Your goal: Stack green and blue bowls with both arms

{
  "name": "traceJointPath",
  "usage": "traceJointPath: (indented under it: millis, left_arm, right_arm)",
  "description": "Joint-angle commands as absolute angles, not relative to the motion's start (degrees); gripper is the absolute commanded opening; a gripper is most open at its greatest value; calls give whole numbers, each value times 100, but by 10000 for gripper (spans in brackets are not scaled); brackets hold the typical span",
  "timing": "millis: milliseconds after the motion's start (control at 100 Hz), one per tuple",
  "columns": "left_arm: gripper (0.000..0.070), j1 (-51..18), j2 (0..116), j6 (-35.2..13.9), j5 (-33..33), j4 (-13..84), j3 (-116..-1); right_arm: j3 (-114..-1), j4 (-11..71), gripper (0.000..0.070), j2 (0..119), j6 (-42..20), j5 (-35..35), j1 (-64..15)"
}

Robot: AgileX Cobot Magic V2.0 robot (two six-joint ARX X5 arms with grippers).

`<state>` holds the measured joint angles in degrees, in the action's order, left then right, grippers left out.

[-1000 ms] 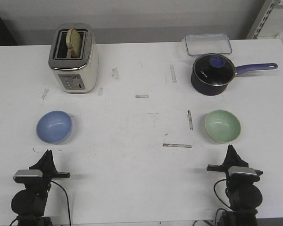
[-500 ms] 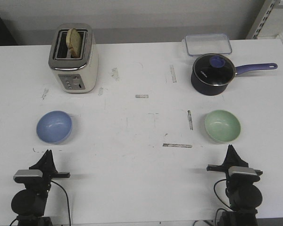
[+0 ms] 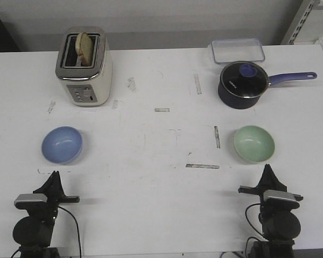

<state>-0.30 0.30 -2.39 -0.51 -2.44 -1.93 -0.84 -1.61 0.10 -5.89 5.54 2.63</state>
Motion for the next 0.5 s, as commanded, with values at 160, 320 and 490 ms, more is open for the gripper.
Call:
traceJointPath:
  millis: [160, 320, 490]
  left_arm:
    - [1, -36, 23, -283, -43, -309, -73]
    - [1, -36, 23, -283, -43, -309, -73]
    - [1, -36, 23, -283, -43, -307, -73]
  right_arm:
    - [-965, -1164, 0, 318, -408, 272, 266]
    - [-2718, -58, 0, 1627, 27, 233, 266]
    - [-4772, 1544, 0, 3518, 193, 235, 292]
